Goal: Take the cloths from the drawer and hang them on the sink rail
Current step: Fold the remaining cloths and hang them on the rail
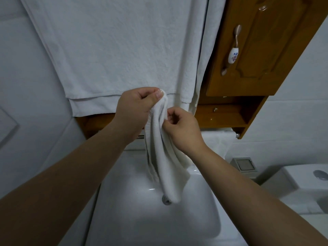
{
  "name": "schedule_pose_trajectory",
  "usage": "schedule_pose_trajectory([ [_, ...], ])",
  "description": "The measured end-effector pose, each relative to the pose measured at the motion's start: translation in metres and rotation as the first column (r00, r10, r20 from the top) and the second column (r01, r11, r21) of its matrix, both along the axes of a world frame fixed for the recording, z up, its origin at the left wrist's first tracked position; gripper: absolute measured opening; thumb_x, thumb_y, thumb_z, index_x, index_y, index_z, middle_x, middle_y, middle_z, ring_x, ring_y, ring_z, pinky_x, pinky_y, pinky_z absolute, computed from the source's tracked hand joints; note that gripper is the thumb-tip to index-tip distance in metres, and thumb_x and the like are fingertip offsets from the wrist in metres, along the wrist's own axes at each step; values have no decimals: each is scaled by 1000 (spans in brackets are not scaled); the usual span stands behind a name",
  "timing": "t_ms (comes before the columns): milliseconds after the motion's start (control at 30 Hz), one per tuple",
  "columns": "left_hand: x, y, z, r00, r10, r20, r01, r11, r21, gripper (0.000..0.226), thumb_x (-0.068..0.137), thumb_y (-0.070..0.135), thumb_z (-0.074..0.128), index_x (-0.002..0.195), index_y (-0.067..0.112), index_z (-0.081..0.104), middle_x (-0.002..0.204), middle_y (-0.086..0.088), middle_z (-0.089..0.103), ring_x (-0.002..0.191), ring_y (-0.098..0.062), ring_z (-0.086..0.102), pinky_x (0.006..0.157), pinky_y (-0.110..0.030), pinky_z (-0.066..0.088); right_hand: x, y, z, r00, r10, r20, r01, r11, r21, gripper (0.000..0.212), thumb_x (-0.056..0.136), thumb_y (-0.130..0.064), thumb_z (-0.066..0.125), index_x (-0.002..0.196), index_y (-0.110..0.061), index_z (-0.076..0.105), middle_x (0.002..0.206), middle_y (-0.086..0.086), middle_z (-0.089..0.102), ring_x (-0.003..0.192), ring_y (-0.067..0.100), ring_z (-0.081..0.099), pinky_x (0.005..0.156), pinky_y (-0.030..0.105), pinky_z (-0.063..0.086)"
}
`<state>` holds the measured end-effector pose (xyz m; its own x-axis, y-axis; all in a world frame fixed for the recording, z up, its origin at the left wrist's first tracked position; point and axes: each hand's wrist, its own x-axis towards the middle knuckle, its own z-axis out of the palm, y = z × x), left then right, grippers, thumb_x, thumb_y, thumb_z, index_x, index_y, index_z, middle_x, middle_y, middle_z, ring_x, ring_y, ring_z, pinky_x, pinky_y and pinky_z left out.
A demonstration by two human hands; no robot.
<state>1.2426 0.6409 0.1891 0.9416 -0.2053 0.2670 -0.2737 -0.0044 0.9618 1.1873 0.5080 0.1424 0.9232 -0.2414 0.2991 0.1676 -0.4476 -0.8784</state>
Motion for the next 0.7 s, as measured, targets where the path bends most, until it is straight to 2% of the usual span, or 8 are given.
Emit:
schedule_pose_trajectory([
  [67,-2,1,-2,1000,0,6,0,1000,19,13,89,26,67,94,19,77,91,2,76,89,-15,71,87,-42,57,0,-3,-2,998,-18,-57,16,999,-41,4,83,-12,64,83,-16,63,72,-2,58,63,6,48,57,18,39],
  [167,-7,4,-1,999,23,23,-24,999,25,10,92,24,66,95,24,75,94,6,75,94,-10,70,90,-36,55,0,-9,-10,979,-21,-201,-1,994,-111,7,82,-12,65,80,-15,60,74,1,57,65,11,49,58,24,40],
  [300,-8,12,7,998,49,29,-49,999,-4,10,92,24,65,95,26,74,98,4,75,99,-13,69,94,-40,55,-2,-23,-35,925,-29,-380,-2,997,-81,8,84,-11,67,80,-17,63,79,-3,62,71,13,57,57,25,42],
  [367,-6,17,9,999,44,11,-44,998,-46,11,91,23,66,90,28,76,98,0,76,99,-19,70,94,-46,54,-4,-33,-47,904,-75,-421,24,992,-125,4,83,-13,67,84,-16,69,81,-2,66,73,14,61,57,26,44],
  [467,-2,24,8,997,83,-3,-83,993,-83,11,90,20,67,88,27,76,98,-3,76,100,-20,70,95,-45,54,-9,-49,-62,880,-138,-455,60,981,-183,12,84,-14,65,74,-19,65,73,-4,61,69,16,57,57,27,40],
  [533,1,28,4,990,135,42,-133,991,-27,9,91,21,67,95,22,74,98,4,74,99,-13,69,96,-36,53,-12,-60,-70,863,-168,-476,86,978,-191,13,85,-20,68,72,-22,66,71,-4,62,69,17,58,59,28,42],
  [600,2,31,0,981,170,93,-176,982,61,14,92,23,66,103,18,73,96,12,72,96,-5,67,93,-28,52,-15,-73,-77,844,-228,-486,102,957,-273,13,85,-28,71,76,-19,70,70,-2,65,69,18,60,61,30,45],
  [700,2,32,-5,973,193,122,-208,971,116,17,91,27,66,102,17,75,96,11,73,95,-5,67,93,-27,53,-21,-87,-80,786,-329,-523,68,888,-455,14,86,-31,69,91,-19,72,79,-2,67,72,16,62,63,29,48],
])
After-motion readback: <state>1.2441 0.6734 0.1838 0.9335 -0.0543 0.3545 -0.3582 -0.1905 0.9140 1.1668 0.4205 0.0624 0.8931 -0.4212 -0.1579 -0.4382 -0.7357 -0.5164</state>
